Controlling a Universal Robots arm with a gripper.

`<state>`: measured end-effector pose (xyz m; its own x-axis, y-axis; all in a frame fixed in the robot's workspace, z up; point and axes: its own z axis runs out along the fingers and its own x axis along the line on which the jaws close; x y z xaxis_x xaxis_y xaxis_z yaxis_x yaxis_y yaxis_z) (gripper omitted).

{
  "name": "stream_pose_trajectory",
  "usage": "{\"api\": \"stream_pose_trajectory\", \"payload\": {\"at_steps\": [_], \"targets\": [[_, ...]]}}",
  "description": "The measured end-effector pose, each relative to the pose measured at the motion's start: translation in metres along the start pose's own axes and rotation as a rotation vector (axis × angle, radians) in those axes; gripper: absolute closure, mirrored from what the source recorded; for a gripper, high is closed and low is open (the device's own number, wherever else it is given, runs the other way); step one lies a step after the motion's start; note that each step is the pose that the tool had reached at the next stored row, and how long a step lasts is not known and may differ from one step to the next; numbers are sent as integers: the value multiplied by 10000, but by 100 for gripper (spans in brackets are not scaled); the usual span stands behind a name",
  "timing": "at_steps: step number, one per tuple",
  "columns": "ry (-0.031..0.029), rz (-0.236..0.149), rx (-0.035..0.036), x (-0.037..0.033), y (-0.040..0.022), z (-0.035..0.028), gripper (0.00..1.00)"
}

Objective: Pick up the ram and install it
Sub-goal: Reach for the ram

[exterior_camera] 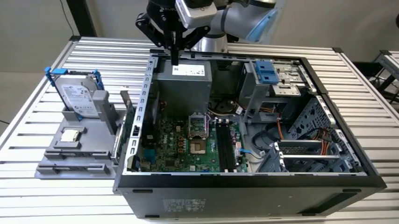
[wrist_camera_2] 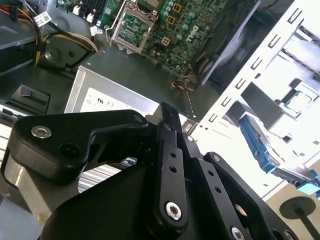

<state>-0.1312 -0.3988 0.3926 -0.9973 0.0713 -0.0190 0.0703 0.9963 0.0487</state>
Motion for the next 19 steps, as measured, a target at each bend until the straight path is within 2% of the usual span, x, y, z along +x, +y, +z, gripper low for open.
{"api": "stream_pose_trajectory", "payload": {"at_steps": [19], "targets": [[0,0,0,173,6,-3,100]]}}
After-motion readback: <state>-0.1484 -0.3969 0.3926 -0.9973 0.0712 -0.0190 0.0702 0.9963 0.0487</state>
